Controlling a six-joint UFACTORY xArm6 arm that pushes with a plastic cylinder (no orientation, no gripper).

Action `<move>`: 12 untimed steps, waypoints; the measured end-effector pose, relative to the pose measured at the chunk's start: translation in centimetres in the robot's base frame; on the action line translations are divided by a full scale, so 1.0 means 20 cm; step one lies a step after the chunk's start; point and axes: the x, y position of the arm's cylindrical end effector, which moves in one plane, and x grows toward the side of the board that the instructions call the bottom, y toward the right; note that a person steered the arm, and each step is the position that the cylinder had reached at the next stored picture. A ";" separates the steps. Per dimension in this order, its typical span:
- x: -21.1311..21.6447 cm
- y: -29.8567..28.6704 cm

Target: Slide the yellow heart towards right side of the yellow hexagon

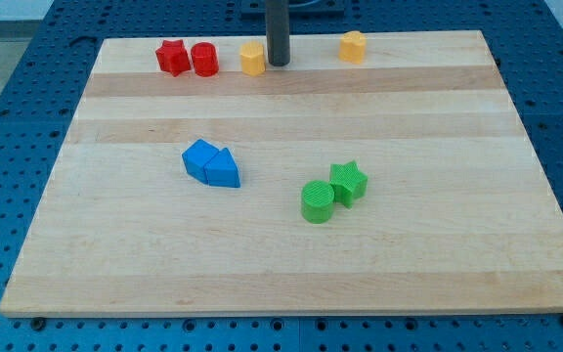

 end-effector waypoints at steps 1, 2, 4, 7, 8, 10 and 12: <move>0.00 -0.03; -0.04 -0.13; -0.11 -0.08; -0.28 0.68; -0.28 0.97; -0.25 0.83; -0.12 0.68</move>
